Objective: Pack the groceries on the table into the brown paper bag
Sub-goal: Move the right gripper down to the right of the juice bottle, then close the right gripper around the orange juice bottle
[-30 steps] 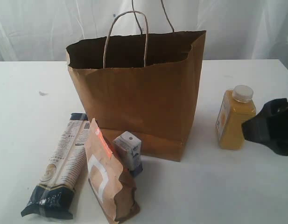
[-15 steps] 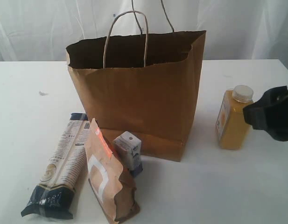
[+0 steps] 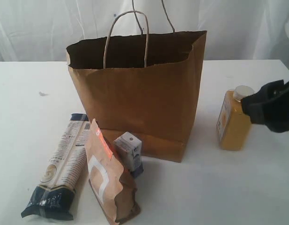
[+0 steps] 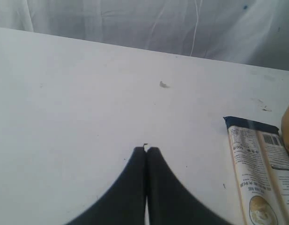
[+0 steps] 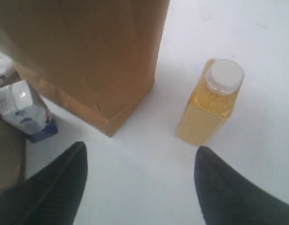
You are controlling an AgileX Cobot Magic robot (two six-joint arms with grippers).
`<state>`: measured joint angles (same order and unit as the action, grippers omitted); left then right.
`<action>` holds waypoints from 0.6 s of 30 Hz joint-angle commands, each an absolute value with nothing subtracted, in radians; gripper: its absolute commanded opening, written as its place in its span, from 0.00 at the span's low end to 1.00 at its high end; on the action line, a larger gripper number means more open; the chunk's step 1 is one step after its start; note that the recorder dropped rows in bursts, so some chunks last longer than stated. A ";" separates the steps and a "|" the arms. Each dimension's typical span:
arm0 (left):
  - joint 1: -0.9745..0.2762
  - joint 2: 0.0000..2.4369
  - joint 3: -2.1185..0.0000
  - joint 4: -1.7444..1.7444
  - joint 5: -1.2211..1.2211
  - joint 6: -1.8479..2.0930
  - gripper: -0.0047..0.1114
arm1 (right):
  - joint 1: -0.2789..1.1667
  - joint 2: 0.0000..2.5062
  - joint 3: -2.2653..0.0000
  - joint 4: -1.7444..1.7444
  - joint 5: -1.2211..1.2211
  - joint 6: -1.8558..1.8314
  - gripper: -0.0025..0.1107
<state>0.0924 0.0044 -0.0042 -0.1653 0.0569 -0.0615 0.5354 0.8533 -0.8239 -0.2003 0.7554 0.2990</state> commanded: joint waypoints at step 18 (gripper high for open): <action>0.085 0.000 0.000 -0.167 0.054 -0.064 0.04 | 0.248 1.221 -0.857 -0.037 0.521 0.246 0.78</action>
<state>0.0924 0.0044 -0.0042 -0.1653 0.0569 -0.0615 0.2524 1.1951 -0.8337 -0.0361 0.5403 0.2588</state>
